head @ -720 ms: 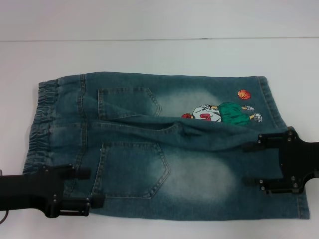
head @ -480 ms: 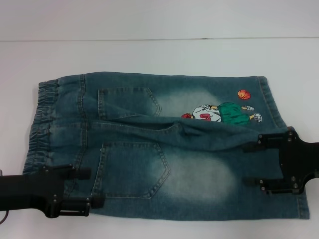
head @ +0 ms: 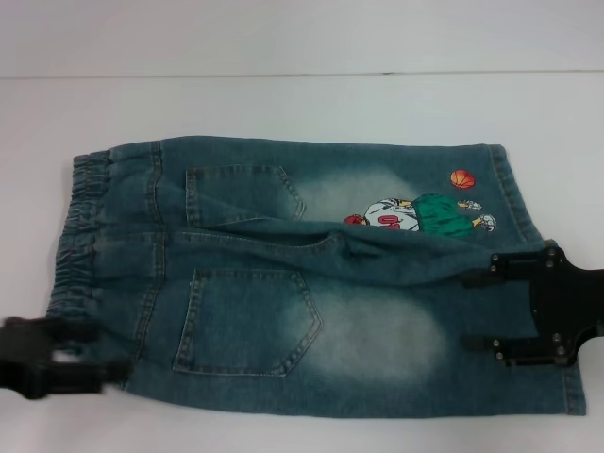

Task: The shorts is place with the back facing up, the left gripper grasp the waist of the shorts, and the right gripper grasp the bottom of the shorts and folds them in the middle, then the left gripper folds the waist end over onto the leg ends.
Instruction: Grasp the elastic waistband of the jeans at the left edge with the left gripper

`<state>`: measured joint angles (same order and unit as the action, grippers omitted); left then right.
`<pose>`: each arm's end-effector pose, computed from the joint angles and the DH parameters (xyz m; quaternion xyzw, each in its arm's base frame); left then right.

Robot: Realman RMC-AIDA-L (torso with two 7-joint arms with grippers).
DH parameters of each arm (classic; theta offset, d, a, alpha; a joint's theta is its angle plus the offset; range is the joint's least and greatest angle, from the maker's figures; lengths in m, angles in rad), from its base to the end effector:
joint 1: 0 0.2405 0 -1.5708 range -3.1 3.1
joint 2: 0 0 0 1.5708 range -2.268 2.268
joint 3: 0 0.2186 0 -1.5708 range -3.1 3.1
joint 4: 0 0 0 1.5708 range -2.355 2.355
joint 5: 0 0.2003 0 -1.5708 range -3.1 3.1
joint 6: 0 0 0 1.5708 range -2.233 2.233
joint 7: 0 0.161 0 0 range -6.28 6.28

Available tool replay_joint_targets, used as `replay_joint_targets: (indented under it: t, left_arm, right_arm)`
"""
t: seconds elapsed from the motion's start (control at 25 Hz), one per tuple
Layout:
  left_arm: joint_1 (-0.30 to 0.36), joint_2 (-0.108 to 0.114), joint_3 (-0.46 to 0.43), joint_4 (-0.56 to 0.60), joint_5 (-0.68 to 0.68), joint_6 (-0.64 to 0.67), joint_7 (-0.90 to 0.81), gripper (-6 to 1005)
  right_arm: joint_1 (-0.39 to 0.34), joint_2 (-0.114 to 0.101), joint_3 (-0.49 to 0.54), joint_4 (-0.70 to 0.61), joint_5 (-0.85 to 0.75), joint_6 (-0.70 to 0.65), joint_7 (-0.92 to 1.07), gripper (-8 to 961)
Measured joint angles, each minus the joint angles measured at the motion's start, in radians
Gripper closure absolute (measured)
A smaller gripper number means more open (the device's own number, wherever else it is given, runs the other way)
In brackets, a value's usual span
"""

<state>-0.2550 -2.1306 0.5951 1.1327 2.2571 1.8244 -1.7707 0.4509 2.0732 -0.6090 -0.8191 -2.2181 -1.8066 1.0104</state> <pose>-0.2775 0.2351 0.0558 -0.9039 -0.3888 -0.1310 0.1214 0.2447 0.2668 0.0250 -0.9819 0.0172 0.1637 0.0938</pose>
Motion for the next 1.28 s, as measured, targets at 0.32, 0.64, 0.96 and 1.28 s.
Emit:
replay_joint_targets:
  t: [0.32, 0.64, 0.96, 1.28]
  left_arm:
    - [-0.071, 0.053, -0.166, 0.004, 0.174, -0.034, -0.225, 149]
    - [-0.137, 0.054, -0.129, 0.005, 0.315, -0.064, -0.270, 160]
    - [-0.176, 0.059, -0.125, -0.024, 0.367, -0.127, -0.367, 161]
    - [-0.192, 0.061, -0.124, -0.046, 0.405, -0.147, -0.393, 163]
  right_arm:
    - [0.002, 0.000, 0.000, -0.003, 0.000, 0.005, 0.006, 249]
    - [0.005, -0.004, 0.000, 0.000, 0.000, 0.006, 0.008, 251]
    - [0.008, -0.002, 0.000, 0.000, 0.000, 0.017, 0.010, 249]
    - [0.008, -0.002, 0.000, 0.000, 0.000, 0.024, 0.010, 250]
